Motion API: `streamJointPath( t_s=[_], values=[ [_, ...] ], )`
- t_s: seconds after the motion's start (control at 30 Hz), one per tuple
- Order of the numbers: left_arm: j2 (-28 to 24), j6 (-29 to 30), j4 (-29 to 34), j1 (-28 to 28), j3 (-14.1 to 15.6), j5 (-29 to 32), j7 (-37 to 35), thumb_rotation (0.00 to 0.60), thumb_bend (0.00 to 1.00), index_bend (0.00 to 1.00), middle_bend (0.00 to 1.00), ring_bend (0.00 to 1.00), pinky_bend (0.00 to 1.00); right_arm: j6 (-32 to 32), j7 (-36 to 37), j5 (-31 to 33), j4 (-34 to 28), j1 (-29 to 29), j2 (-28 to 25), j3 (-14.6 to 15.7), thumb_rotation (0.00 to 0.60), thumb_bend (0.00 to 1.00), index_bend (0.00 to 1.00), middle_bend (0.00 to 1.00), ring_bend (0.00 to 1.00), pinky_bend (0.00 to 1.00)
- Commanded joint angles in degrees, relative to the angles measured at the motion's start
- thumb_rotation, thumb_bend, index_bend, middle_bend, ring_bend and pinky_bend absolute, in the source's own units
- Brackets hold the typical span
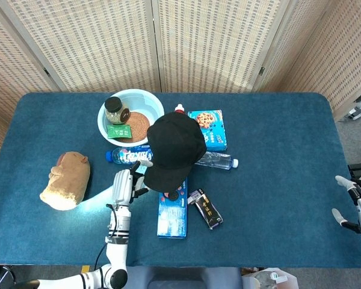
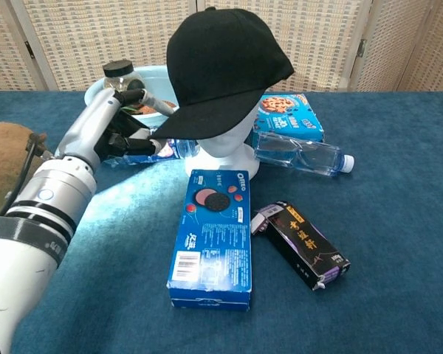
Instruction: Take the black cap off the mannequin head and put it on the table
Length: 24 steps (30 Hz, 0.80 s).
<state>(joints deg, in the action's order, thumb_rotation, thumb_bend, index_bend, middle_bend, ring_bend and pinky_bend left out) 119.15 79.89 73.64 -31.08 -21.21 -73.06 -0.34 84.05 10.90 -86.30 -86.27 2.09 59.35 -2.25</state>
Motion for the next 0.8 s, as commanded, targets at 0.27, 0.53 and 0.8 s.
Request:
streamJointPath(
  t_s=[0.27, 0.53, 0.8],
  values=[
    [-1.86, 0.32, -0.53, -0.83, -0.89, -2.32, -3.98, 0.600, 0.45, 0.63, 1.00, 1.00, 1.00, 0.02, -0.04, 0.04, -0.11, -0.04, -0.07, -0.01, 0.600, 0.31, 0.19, 0.27, 0.16, 0.16],
    [-6.14, -1.17, 1.63, -1.79, -1.37, -4.01, -6.25, 0.600, 0.47, 0.70, 1.00, 1.00, 1.00, -0.06, -0.03, 0.04, -0.08, 0.00, 0.04, 0.00, 0.600, 0.31, 0.19, 0.27, 0.16, 0.16],
    [-11.21, -2.62, 4.37, -3.27, -1.86, -6.21, -8.20, 0.600, 0.47, 0.71, 1.00, 1.00, 1.00, 0.04, -0.25, -0.08, -0.41, 0.08, -0.07, -0.08, 0.600, 0.31, 0.19, 0.27, 0.16, 0.16]
  ],
)
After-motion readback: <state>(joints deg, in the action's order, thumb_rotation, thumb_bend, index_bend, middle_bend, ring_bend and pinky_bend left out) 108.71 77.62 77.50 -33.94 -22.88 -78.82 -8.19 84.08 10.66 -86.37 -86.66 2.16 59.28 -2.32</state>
